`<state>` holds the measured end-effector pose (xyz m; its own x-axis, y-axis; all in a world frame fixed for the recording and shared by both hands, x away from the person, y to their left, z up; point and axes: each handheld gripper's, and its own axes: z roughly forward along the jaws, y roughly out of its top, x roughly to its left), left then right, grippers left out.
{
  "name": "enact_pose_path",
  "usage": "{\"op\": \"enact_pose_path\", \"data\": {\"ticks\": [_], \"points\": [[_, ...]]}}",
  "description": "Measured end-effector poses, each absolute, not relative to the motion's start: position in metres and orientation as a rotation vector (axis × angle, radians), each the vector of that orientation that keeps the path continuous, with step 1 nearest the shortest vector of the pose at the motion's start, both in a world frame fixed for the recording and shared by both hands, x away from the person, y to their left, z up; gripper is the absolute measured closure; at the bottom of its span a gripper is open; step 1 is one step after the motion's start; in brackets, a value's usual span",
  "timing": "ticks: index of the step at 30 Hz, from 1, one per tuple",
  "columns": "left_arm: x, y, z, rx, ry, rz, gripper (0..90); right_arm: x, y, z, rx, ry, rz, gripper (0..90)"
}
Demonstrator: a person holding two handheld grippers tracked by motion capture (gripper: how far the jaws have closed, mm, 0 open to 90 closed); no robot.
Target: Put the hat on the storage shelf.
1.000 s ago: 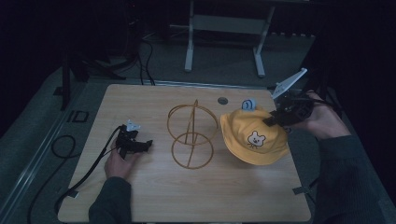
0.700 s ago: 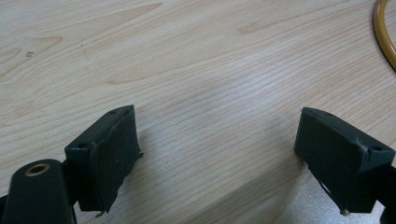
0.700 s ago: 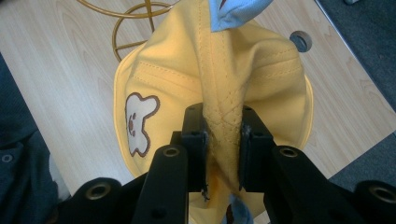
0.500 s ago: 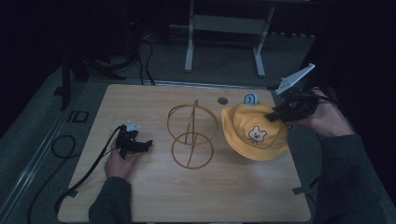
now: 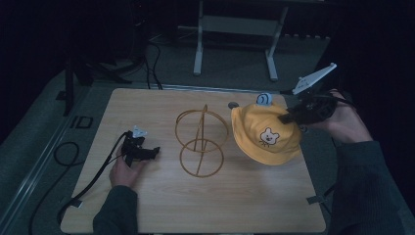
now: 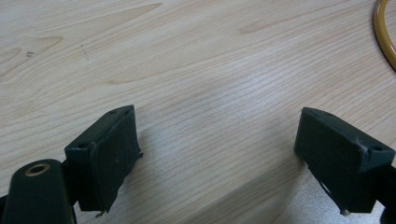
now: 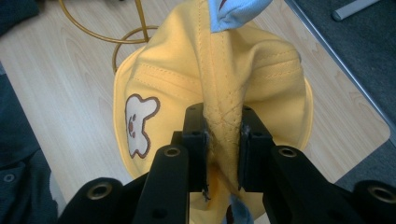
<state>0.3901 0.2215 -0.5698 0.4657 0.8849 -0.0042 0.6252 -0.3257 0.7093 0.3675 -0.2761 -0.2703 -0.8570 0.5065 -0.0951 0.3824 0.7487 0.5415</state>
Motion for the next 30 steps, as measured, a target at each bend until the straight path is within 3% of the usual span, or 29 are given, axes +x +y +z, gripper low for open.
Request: {"op": "enact_pose_path", "data": {"ticks": [30], "points": [[0.390,0.222,-0.570,2.067,1.250,0.515,13.5,0.367,-0.267,-0.254,0.665,2.677,0.883,76.7]]}}
